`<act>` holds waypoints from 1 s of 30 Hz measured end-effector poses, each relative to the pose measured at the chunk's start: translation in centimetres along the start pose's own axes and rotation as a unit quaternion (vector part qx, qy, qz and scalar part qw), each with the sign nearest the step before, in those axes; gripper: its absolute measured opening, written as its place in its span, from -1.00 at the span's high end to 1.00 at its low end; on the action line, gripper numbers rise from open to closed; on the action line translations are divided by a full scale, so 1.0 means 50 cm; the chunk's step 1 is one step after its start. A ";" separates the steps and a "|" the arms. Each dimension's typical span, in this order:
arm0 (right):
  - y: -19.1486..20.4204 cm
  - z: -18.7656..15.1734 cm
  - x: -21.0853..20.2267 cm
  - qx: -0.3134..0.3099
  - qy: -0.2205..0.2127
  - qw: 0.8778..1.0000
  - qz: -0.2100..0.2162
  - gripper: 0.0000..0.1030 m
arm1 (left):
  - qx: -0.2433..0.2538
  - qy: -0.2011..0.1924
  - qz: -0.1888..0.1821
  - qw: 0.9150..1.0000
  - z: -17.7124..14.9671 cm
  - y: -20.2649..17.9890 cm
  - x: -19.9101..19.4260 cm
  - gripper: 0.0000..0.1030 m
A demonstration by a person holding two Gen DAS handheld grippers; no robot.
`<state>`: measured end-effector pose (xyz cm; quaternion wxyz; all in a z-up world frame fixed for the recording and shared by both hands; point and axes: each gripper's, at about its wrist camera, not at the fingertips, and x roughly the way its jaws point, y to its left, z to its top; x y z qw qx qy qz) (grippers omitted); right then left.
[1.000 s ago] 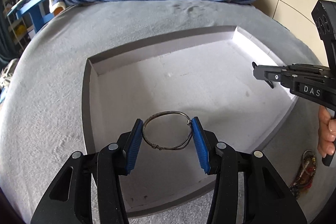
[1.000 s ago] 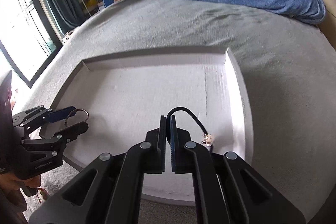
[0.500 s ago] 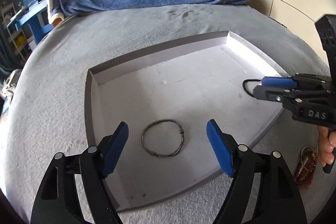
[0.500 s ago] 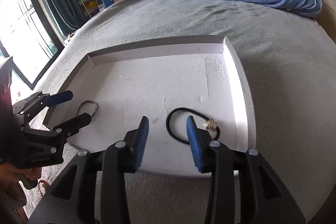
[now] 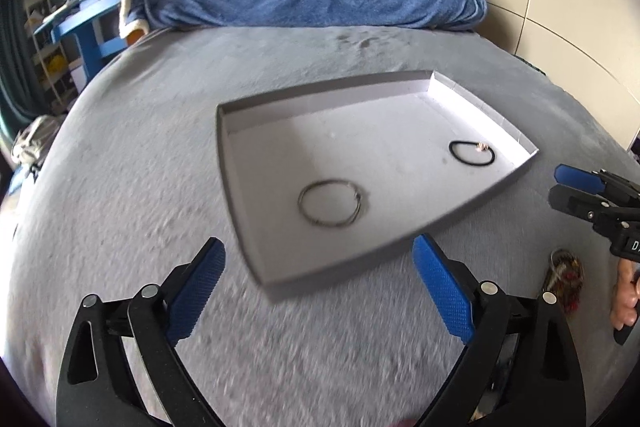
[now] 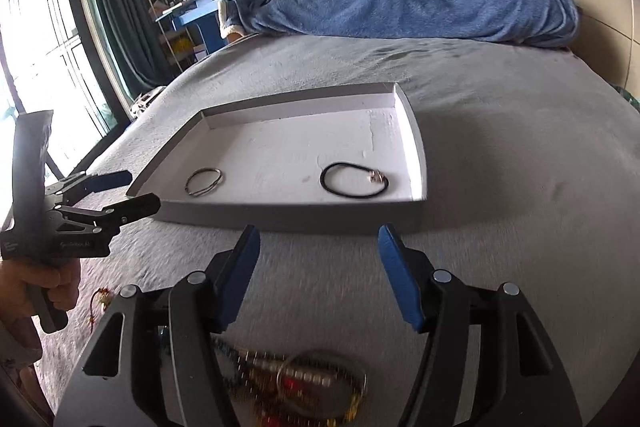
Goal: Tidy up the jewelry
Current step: 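Withdraw both open tools from the tray back to the jewelry pile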
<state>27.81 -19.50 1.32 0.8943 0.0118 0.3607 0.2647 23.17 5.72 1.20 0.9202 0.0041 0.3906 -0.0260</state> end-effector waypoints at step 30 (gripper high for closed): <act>0.005 -0.184 -0.141 0.019 -0.028 0.999 -0.030 -0.33 | -0.037 -0.041 -0.017 0.998 -0.221 -0.033 -0.181 -0.83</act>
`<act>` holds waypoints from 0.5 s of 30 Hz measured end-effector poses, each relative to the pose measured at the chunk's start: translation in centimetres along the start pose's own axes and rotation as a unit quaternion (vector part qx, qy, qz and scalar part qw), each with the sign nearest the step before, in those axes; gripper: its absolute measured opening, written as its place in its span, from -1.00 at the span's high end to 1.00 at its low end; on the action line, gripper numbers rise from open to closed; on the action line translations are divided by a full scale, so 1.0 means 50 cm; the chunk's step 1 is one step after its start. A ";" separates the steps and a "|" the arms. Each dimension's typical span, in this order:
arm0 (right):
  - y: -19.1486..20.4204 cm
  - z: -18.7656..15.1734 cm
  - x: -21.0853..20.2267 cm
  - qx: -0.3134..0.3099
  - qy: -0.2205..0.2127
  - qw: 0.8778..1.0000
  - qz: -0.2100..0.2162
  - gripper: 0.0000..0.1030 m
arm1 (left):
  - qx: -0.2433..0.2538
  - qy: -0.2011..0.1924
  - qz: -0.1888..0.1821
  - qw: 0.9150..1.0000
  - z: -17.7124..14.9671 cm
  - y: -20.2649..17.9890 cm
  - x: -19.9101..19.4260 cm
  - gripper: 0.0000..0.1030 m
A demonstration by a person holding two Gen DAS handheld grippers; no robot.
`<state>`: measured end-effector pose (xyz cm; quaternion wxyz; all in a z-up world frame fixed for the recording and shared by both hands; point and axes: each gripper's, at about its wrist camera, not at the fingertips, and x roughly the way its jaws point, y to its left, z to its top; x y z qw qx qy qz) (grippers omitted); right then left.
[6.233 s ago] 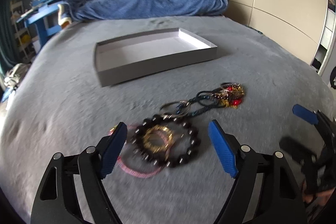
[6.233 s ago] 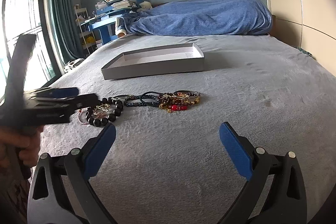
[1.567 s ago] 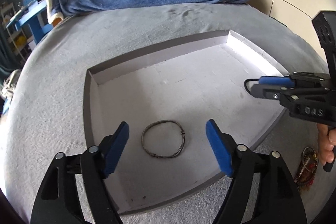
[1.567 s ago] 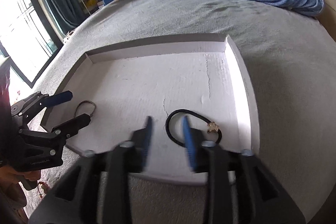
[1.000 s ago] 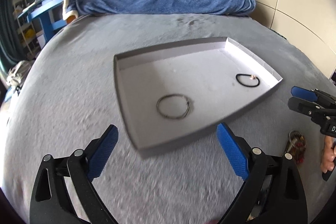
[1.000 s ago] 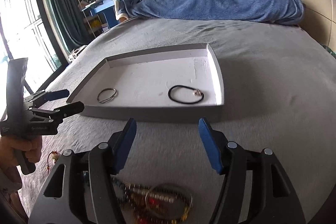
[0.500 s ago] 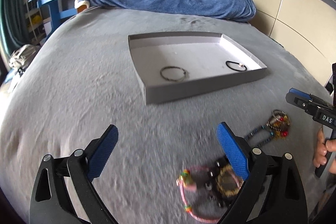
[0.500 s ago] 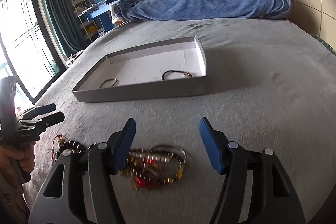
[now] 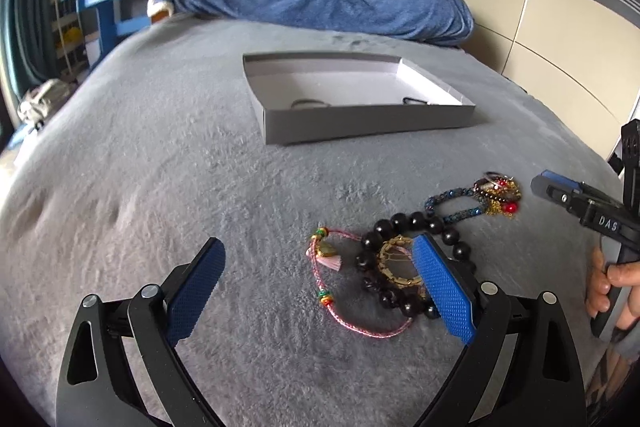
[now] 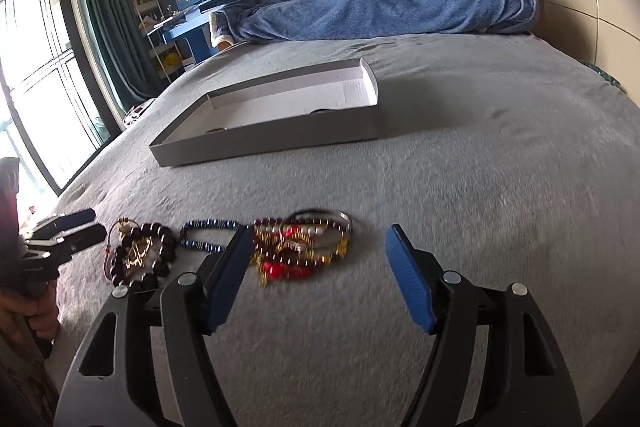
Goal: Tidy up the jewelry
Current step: 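Withdraw both open tools from the tray back to the jewelry pile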
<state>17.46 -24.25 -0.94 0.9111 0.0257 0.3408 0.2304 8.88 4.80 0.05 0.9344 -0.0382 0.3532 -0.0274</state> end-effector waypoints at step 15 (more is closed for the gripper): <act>0.004 -0.007 -0.008 0.004 -0.002 1.000 -0.006 -0.38 | 0.085 0.011 -0.058 0.995 -0.029 -0.122 -0.017 -0.28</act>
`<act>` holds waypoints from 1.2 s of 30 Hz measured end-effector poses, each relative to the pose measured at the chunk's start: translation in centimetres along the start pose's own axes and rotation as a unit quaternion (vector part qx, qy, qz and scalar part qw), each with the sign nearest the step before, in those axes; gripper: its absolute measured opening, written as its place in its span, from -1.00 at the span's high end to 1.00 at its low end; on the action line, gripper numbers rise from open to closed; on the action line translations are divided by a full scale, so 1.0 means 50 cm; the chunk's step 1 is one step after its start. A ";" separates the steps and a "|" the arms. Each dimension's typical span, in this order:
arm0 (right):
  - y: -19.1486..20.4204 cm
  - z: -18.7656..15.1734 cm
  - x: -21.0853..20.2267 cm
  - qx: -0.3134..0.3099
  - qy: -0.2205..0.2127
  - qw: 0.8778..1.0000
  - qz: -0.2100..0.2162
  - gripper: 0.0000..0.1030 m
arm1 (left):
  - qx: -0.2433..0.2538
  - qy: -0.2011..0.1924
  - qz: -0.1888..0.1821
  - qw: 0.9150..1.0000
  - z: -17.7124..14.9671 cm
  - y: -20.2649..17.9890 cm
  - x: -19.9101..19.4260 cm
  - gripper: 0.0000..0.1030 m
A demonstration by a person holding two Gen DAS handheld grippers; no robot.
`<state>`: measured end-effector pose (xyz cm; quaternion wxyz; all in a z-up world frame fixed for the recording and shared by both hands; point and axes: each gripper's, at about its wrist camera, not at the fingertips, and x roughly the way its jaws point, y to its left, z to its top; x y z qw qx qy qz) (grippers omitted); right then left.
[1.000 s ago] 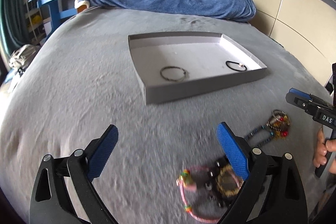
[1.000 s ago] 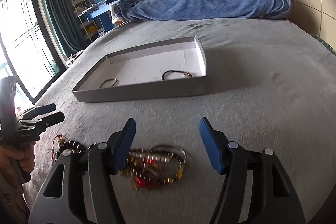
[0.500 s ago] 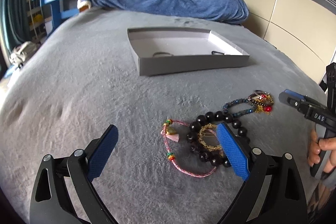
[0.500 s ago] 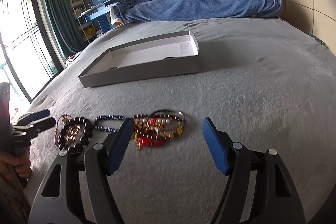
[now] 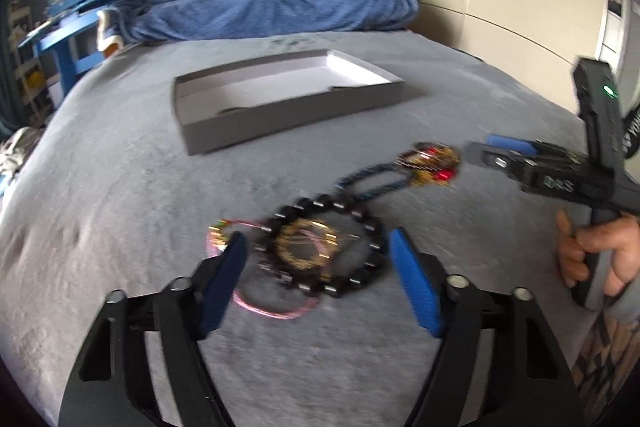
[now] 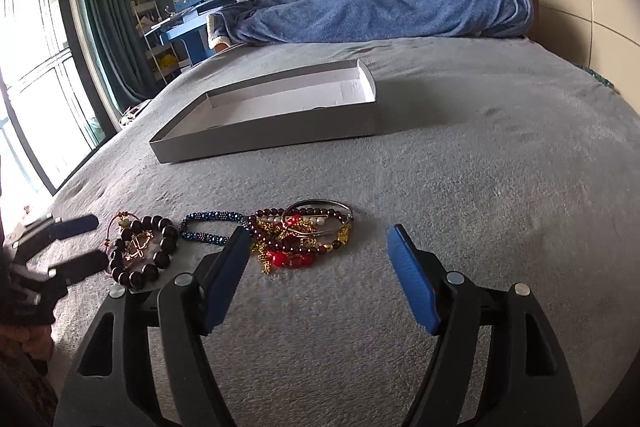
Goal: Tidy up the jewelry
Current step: 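Withdraw both open tools from the tray back to the jewelry pile, then grasp the dark bead bracelet with the left tool while the right tool grasps the silver bangle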
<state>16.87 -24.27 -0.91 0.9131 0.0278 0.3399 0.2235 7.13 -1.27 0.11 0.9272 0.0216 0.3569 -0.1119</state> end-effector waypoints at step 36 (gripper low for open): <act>-0.001 0.046 0.125 0.025 0.086 0.996 0.007 -0.30 | 0.047 0.091 -0.033 0.994 0.001 -0.064 0.102 0.42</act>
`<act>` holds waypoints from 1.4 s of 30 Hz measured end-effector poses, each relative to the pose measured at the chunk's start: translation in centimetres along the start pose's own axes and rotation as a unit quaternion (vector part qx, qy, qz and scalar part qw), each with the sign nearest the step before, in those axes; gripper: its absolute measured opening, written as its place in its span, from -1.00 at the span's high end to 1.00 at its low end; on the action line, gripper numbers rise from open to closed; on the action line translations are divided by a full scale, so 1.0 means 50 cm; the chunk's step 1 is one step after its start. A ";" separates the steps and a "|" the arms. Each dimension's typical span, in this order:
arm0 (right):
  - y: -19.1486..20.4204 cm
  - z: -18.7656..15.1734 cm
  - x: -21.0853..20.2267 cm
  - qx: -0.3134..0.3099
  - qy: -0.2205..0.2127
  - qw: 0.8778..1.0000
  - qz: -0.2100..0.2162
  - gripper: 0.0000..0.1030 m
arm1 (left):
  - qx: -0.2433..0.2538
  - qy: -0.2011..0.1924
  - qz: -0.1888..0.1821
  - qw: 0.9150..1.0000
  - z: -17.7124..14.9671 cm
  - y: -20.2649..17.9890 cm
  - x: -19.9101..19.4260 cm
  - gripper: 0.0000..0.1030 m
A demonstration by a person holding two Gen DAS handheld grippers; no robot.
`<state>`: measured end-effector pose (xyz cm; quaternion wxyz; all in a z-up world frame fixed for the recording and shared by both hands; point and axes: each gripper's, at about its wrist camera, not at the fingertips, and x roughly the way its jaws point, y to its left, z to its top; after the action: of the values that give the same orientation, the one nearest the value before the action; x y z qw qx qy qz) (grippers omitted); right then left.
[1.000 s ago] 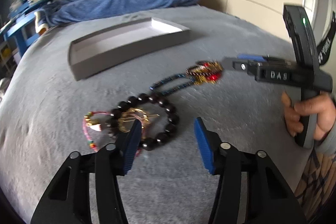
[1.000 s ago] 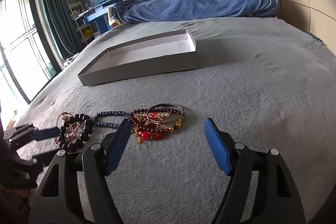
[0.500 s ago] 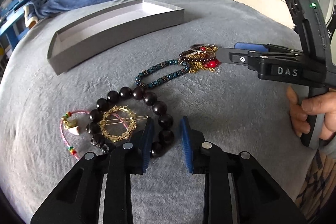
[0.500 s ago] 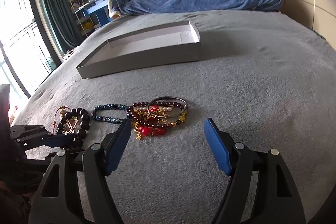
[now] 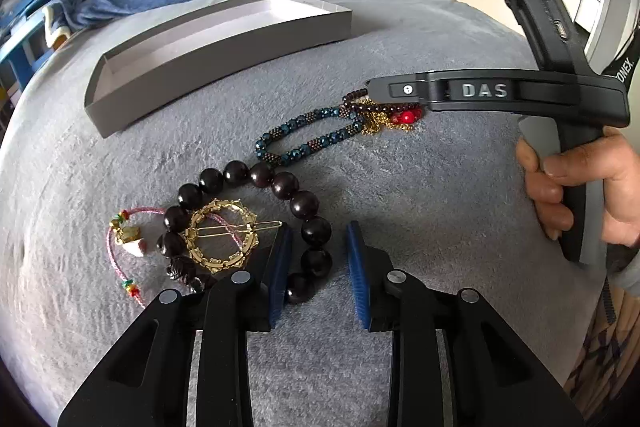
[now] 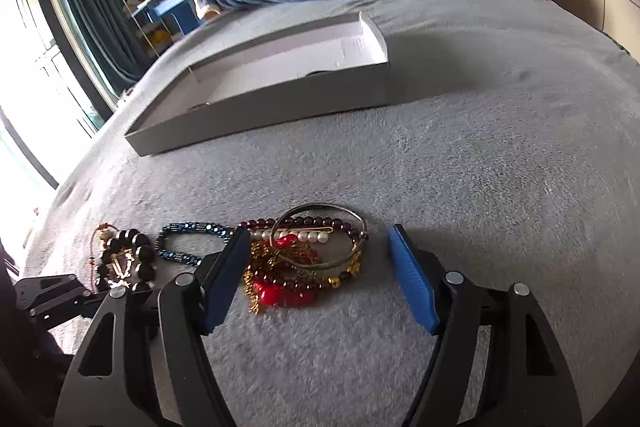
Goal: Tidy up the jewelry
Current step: 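Grasp the dark bead bracelet with the left tool while the right tool grasps the silver bangle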
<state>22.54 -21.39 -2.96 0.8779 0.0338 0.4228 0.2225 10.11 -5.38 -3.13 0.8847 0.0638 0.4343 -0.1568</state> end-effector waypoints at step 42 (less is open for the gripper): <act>0.028 0.009 -0.106 -0.018 -0.076 0.997 0.028 0.03 | -0.076 -0.128 -0.003 0.989 0.131 0.149 -0.233 0.71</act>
<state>19.50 -22.30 1.54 0.9012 0.0468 0.3501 0.2511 10.79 2.58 9.91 0.9349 -0.0253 0.3283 -0.1328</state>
